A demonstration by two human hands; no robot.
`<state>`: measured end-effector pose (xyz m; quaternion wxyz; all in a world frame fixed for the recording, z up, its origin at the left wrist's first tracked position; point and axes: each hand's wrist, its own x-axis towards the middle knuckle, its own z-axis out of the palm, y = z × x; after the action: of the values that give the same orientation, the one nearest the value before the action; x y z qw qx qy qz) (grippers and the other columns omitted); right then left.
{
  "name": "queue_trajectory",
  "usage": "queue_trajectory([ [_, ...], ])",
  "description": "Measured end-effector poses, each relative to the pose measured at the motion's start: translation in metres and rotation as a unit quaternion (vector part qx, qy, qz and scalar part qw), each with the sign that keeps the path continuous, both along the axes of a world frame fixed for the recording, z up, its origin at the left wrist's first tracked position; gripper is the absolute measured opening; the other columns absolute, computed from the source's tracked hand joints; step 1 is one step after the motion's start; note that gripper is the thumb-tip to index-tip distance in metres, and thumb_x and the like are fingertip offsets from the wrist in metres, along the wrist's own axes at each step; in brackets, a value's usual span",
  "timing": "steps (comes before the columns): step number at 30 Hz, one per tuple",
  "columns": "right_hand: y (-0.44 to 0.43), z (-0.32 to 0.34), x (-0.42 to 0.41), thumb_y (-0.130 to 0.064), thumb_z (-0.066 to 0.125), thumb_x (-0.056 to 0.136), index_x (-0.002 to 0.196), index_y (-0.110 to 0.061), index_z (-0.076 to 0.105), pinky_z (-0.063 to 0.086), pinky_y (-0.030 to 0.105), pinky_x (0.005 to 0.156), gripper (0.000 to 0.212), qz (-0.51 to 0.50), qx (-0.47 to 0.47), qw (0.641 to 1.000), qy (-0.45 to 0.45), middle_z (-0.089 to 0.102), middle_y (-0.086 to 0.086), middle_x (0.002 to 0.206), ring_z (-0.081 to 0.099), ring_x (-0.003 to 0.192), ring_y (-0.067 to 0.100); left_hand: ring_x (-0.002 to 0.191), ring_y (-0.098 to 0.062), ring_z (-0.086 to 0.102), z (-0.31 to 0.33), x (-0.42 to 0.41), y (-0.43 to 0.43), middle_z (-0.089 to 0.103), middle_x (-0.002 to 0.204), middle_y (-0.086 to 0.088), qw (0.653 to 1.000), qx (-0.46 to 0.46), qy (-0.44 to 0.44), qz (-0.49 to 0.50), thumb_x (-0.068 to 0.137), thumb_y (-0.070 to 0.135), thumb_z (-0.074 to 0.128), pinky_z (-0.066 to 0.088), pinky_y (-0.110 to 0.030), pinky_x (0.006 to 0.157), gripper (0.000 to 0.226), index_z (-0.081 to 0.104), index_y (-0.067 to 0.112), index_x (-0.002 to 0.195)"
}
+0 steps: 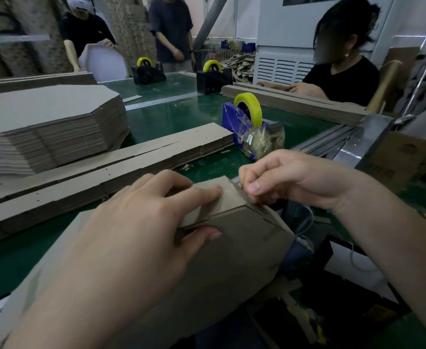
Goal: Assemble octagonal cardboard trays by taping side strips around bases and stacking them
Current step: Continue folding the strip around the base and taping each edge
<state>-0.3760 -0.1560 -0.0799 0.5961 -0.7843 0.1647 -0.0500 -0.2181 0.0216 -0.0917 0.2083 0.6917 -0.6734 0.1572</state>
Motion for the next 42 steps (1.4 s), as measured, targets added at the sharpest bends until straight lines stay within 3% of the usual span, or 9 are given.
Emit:
queue_trajectory([
  [3, 0.000, -0.001, 0.000, -0.014, 0.059, 0.071, 0.053, -0.020, 0.068, 0.033, 0.019, 0.055, 0.021, -0.002, 0.002, 1.000, 0.004, 0.057, -0.001, 0.068, 0.040, 0.061, 0.011, 0.082, -0.019, 0.066, 0.000, 0.000, 0.002, 0.066, 0.099, 0.013, 1.000, 0.004, 0.020, -0.003, 0.077, 0.054, 0.061, 0.042, -0.024, 0.057, 0.037, 0.068, 0.035, 0.108],
  [6, 0.001, -0.001, 0.000, -0.014, 0.060, 0.071, 0.053, -0.019, 0.068, 0.034, 0.016, 0.053, 0.020, -0.005, -0.001, 1.000, 0.004, 0.058, -0.002, 0.066, 0.041, 0.061, 0.011, 0.076, -0.019, 0.065, 0.003, -0.004, 0.004, 0.066, 0.094, 0.013, 1.000, -0.007, 0.014, 0.007, 0.081, 0.058, 0.056, 0.027, -0.009, 0.060, 0.040, 0.057, 0.030, 0.109],
  [10, -0.001, -0.004, 0.000, -0.014, 0.060, 0.070, 0.053, -0.019, 0.069, 0.034, 0.017, 0.053, 0.020, -0.012, -0.001, 1.000, -0.002, 0.060, -0.002, 0.065, 0.040, 0.063, 0.014, 0.088, -0.019, 0.065, 0.007, -0.007, 0.007, 0.063, 0.112, 0.013, 0.999, 0.029, -0.035, -0.015, 0.079, 0.052, 0.051, 0.038, -0.020, 0.061, 0.052, 0.046, 0.042, 0.130],
  [13, -0.002, -0.003, 0.000, -0.017, 0.061, 0.071, 0.053, -0.019, 0.069, 0.033, 0.017, 0.052, 0.019, -0.008, -0.009, 1.000, 0.007, 0.061, -0.002, 0.067, 0.040, 0.062, 0.014, 0.089, -0.021, 0.065, 0.009, -0.007, 0.008, 0.063, 0.113, 0.010, 0.997, 0.055, -0.052, -0.016, 0.082, 0.048, 0.040, 0.035, -0.019, 0.059, 0.041, 0.055, 0.045, 0.120],
  [22, -0.007, -0.002, 0.002, -0.045, 0.084, 0.061, 0.055, -0.019, 0.071, 0.027, 0.013, 0.045, 0.029, -0.001, -0.044, 0.993, 0.109, 0.051, -0.010, 0.048, 0.034, 0.044, 0.004, 0.088, -0.021, 0.064, 0.006, -0.006, 0.006, 0.063, 0.108, 0.010, 0.999, 0.040, -0.028, -0.012, 0.081, 0.049, 0.045, 0.020, -0.007, 0.065, 0.030, 0.065, 0.039, 0.103],
  [32, -0.031, -0.014, -0.001, -0.092, 0.063, 0.036, 0.047, -0.023, 0.058, 0.028, 0.023, 0.049, 0.070, -0.029, -0.145, 0.956, 0.252, 0.038, -0.001, 0.050, 0.031, 0.046, 0.013, 0.083, -0.019, 0.064, 0.003, -0.005, 0.002, 0.064, 0.104, 0.012, 0.999, 0.028, -0.028, -0.002, 0.075, 0.045, 0.059, 0.016, -0.007, 0.063, 0.024, 0.064, 0.040, 0.099],
  [34, -0.049, -0.010, -0.006, -0.083, 0.063, 0.052, 0.058, -0.024, 0.062, 0.032, 0.019, 0.052, 0.060, -0.089, -0.209, 0.944, 0.241, 0.047, -0.006, 0.053, 0.040, 0.045, 0.008, 0.081, -0.018, 0.063, 0.003, -0.005, 0.000, 0.063, 0.103, 0.013, 0.999, 0.017, -0.026, -0.004, 0.081, 0.041, 0.062, 0.016, -0.007, 0.063, 0.016, 0.063, 0.039, 0.097],
  [39, -0.137, -0.008, 0.002, -0.039, 0.060, 0.092, 0.098, -0.016, 0.067, 0.038, 0.024, 0.053, 0.024, -0.447, -0.229, 0.865, 0.012, 0.058, -0.004, 0.079, 0.048, 0.061, 0.011, 0.079, -0.019, 0.062, 0.005, -0.007, 0.000, 0.062, 0.100, 0.014, 0.999, 0.019, -0.029, 0.002, 0.082, 0.042, 0.060, 0.014, -0.007, 0.059, 0.016, 0.057, 0.038, 0.098],
  [42, -0.168, -0.014, 0.017, -0.039, 0.056, 0.094, 0.105, -0.018, 0.064, 0.036, 0.024, 0.050, 0.024, -0.460, -0.185, 0.867, 0.053, 0.055, 0.000, 0.081, 0.045, 0.058, 0.014, 0.081, -0.018, 0.063, 0.007, -0.009, -0.001, 0.061, 0.102, 0.013, 0.998, 0.032, -0.044, 0.013, 0.084, 0.041, 0.058, 0.013, -0.008, 0.058, 0.037, 0.054, 0.043, 0.121],
])
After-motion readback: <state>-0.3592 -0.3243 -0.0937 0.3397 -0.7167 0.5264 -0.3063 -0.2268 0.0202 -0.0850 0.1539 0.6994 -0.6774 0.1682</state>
